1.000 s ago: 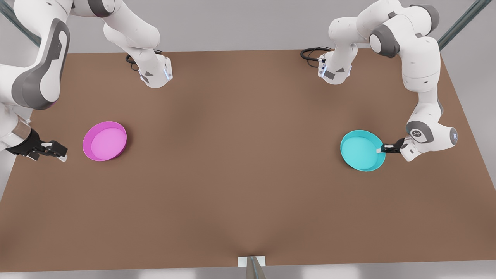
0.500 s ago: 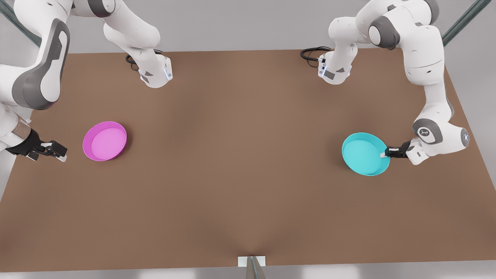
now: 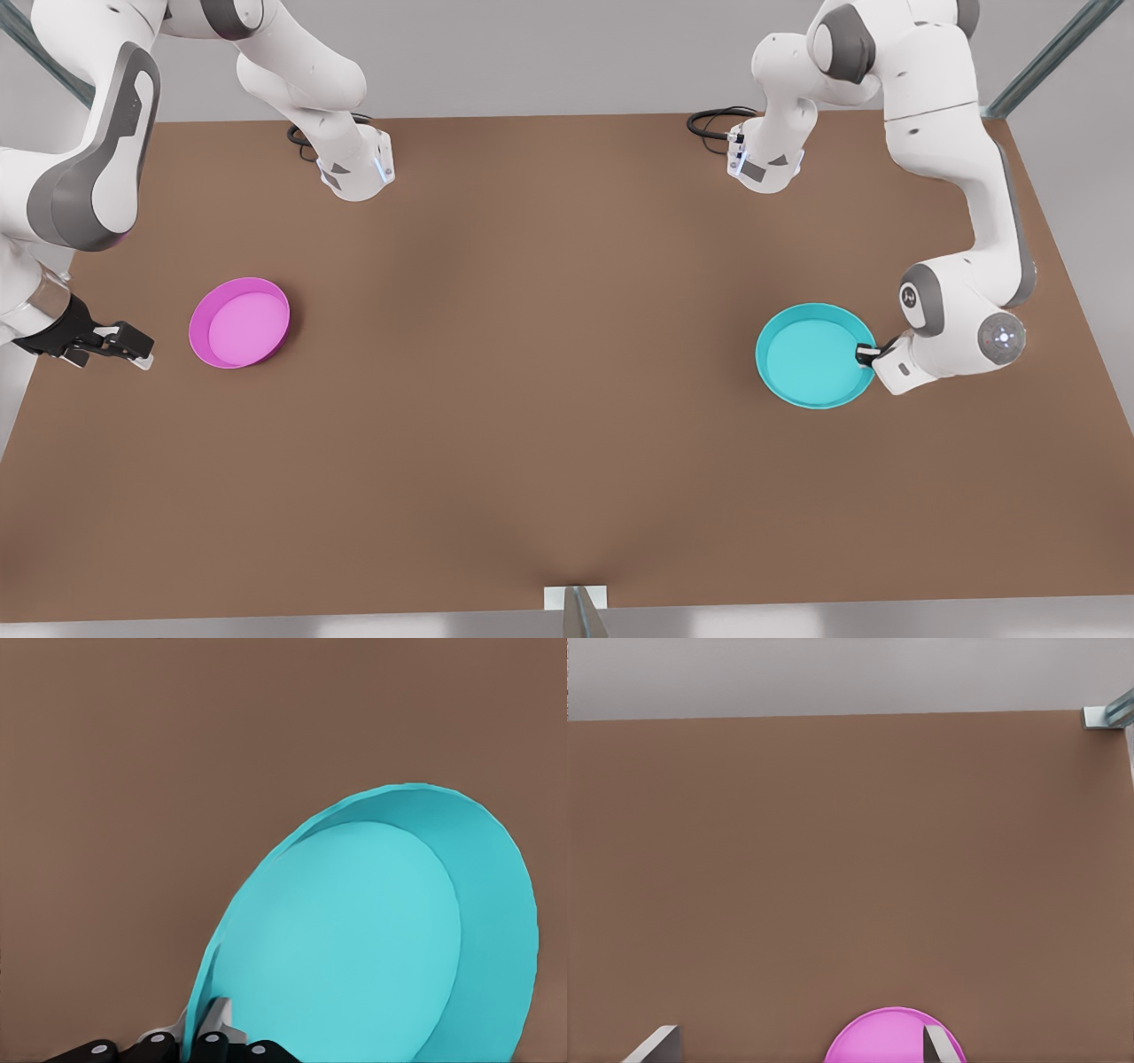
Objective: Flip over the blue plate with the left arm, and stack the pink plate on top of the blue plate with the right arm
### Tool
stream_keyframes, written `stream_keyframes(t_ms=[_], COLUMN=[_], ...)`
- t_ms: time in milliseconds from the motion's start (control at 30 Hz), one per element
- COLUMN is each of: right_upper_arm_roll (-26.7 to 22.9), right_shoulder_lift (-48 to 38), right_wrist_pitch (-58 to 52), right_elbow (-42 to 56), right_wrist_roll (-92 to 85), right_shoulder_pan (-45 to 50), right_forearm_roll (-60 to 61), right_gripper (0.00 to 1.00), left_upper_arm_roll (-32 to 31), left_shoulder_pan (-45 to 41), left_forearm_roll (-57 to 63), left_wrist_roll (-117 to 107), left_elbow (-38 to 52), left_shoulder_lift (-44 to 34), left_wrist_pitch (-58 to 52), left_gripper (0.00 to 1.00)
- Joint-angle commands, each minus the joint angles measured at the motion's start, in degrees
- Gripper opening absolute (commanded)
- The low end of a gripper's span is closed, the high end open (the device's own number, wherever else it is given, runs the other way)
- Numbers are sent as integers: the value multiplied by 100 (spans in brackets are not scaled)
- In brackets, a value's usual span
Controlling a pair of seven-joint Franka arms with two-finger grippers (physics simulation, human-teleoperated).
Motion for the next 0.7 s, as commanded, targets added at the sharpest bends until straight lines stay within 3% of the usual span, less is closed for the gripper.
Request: stream_keyframes(t_ms=[0,300,667], right_upper_arm_roll=[0,0,0], right_shoulder_lift=[0,70,70], right_wrist_pitch=[0,0,0], right_elbow=[-3,6,6], right_wrist_roll=[0,0,0], right_shoulder_pan=[0,9,9], right_forearm_roll=[-7,-16,-16], right_gripper=[100,100,100], left_upper_arm_roll=[2,2,-51], left_shoulder_pan=[-47,-1181,-2666], left_forearm_roll=[-74,1359,3925], left_wrist_roll=[-4,-1639,-2939], left_elbow=[2,125,204], left_shoulder_lift=[6,-108,-213], left_wrist_pitch=[-19,-63,157], left_gripper=[21,21,21])
